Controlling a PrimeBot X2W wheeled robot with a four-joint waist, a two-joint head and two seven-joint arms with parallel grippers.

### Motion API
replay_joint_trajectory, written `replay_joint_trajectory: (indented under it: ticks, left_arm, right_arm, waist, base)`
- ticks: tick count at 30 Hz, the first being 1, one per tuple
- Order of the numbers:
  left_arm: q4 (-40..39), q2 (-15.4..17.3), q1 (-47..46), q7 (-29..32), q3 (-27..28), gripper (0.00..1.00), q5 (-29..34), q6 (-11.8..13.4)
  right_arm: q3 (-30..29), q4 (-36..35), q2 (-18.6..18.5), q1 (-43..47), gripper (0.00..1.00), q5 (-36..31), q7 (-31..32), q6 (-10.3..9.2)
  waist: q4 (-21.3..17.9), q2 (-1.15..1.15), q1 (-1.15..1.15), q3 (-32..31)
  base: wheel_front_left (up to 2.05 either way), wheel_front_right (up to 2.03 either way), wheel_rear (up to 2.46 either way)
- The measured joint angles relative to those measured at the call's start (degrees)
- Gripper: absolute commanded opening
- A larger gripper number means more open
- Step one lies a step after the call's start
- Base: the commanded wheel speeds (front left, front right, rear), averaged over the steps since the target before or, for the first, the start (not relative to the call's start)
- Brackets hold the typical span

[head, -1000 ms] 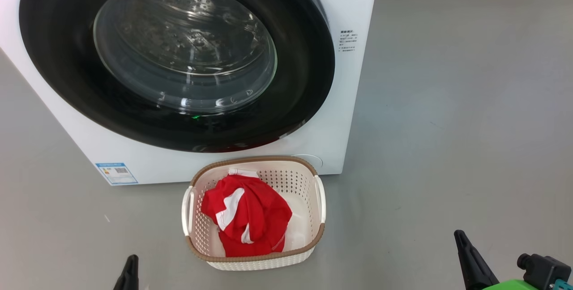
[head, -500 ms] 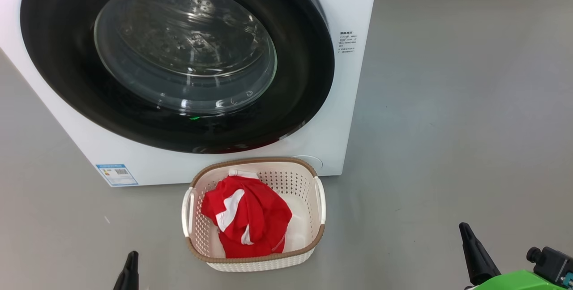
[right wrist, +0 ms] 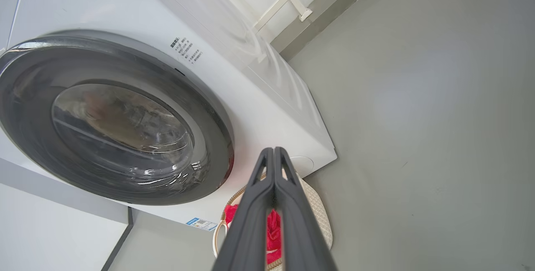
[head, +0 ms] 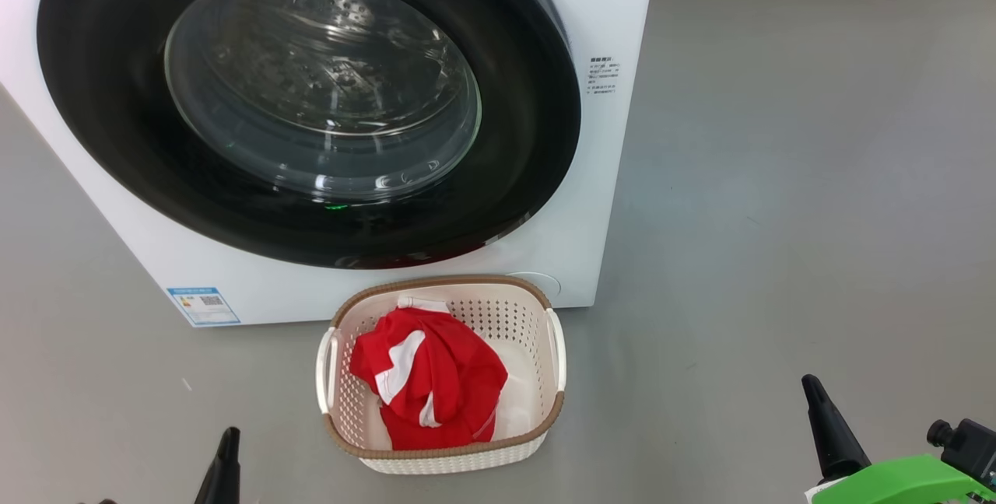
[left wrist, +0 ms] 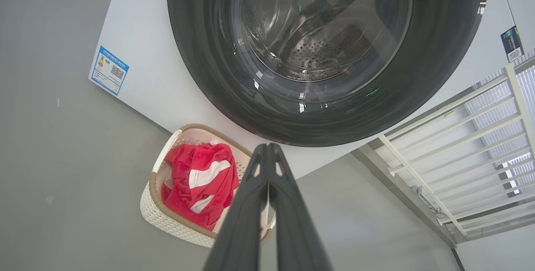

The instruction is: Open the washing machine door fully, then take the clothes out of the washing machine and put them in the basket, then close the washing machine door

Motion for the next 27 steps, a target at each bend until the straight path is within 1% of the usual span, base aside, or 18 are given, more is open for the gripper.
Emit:
replay_joint_trajectory:
  ticks: [27]
  left_arm:
    - [0.5,-0.9,-2.8,4.5,0.5,0.00,-15.9,0.0]
  right_arm:
    - [-2.0,-0.6,0.4,-2.3,0.00,15.2,4.4,-0.14]
  waist:
    - [-0.1,0.00,0.00,-0.5]
  base:
    - [0.00,0.00,0.00]
